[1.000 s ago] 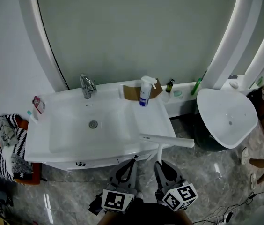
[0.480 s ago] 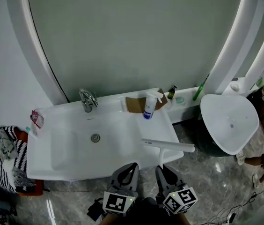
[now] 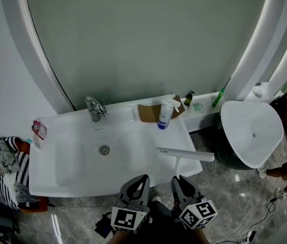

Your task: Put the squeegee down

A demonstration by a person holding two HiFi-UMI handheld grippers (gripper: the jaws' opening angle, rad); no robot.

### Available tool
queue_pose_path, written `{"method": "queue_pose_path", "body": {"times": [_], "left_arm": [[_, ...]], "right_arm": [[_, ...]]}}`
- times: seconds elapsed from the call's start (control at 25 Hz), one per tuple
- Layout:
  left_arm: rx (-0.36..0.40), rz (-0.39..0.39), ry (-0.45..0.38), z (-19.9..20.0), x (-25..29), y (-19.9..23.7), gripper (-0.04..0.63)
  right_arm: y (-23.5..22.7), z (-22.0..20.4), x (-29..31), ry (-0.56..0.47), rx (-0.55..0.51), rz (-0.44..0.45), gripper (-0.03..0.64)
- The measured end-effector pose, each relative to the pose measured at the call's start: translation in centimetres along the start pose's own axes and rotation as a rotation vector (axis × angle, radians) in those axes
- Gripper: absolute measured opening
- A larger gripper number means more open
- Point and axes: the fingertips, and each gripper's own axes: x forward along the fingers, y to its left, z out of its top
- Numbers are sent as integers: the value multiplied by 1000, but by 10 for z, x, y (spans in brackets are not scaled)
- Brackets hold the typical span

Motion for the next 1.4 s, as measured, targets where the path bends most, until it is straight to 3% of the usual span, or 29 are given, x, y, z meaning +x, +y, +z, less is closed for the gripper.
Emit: {"method": "queue_pose_path", "body": {"times": [0.16, 0.8, 1.24, 1.4], "left_arm": [[28, 5, 11, 4, 12, 0, 5], [-7, 85, -46, 8, 61, -9, 5], [0, 58, -46, 15, 65, -1, 5], [-1, 49, -10, 13, 67, 9, 5]], "right_arm": [[-8, 5, 8, 4, 6, 17, 54], [-50, 25, 32, 29, 10, 103, 54], [-47, 22, 44, 46, 48, 90, 54], [-43, 21, 50, 49, 51, 78, 54]]}}
